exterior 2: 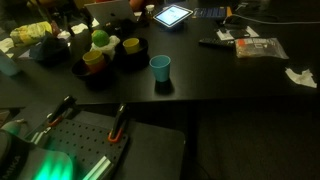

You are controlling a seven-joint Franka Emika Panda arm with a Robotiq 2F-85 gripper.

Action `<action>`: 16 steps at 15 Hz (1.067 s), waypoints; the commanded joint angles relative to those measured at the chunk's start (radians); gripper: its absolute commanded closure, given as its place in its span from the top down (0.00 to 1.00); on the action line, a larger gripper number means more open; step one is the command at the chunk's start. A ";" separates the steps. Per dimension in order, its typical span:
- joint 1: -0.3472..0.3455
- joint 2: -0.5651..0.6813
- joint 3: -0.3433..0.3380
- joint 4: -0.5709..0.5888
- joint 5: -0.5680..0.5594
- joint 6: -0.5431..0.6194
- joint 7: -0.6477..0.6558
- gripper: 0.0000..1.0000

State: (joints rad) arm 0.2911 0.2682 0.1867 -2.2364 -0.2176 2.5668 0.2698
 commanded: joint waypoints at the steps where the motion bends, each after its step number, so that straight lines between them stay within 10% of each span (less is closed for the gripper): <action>1: 0.042 0.091 -0.059 0.105 -0.092 0.015 0.068 1.00; 9: 0.115 0.196 -0.171 0.170 -0.232 0.053 0.133 1.00; 10: 0.124 0.198 -0.182 0.170 -0.248 0.057 0.141 0.75; 16: 0.145 0.169 -0.187 0.159 -0.246 0.011 0.151 0.57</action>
State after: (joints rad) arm 0.4121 0.4607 0.0113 -2.0832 -0.4549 2.6075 0.3966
